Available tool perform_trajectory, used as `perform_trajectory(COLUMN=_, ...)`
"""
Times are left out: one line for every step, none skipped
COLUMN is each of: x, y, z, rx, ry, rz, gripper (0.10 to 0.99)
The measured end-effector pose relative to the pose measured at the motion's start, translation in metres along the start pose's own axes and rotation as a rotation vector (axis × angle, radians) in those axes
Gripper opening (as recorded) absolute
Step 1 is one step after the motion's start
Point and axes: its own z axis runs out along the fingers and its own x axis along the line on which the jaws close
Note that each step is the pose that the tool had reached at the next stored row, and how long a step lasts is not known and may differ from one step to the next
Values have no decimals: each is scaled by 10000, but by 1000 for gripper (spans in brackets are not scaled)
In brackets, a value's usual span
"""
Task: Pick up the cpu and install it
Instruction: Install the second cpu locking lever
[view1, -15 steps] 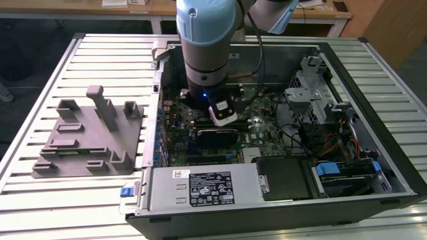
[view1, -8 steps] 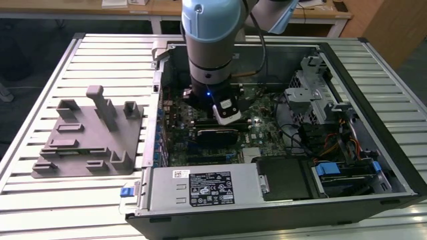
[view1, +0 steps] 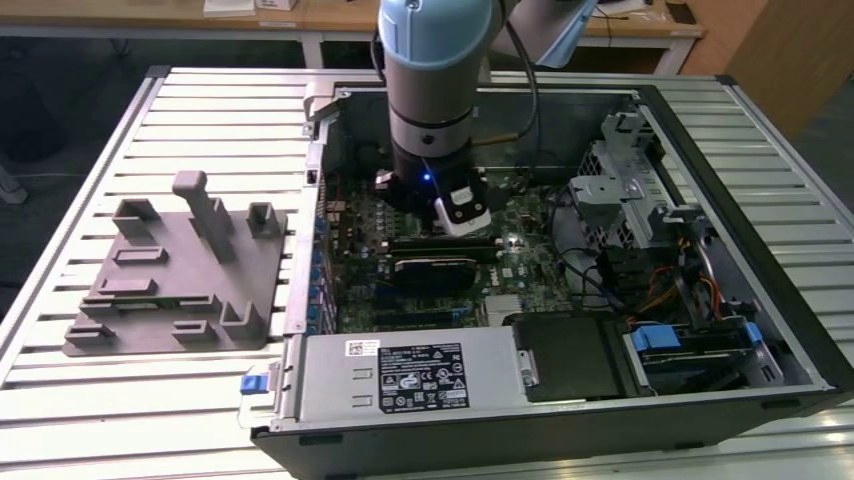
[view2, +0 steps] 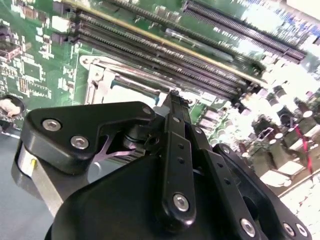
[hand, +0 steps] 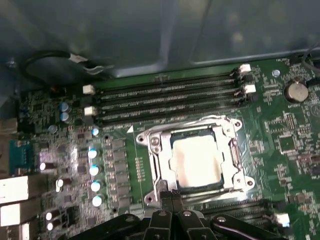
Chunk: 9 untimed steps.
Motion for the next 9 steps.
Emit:
perform_trajectory(x=-3, y=26, z=5, rx=47, ry=-9, rz=-2, gripper=106)
perform_trajectory(x=-12, y=43, z=9, rx=97, ry=-17, rz=-6, gripper=106)
perform_trajectory(x=-24, y=55, z=11, rx=153, ry=-25, rz=-10, gripper=106)
perform_trajectory(x=-39, y=67, z=13, rx=213, ry=-33, rz=-12, gripper=106)
perform_trajectory(x=-54, y=77, z=16, rx=260, ry=-41, rz=-14, gripper=106)
perform_trajectory(x=-69, y=91, z=19, rx=294, ry=-47, rz=-16, gripper=106)
perform_trajectory(x=-83, y=109, z=23, rx=314, ry=-50, rz=-17, gripper=106)
perform_trajectory(x=-97, y=129, z=29, rx=329, ry=-51, rz=-18, gripper=106)
perform_trajectory(x=-110, y=150, z=34, rx=341, ry=-52, rz=-18, gripper=106)
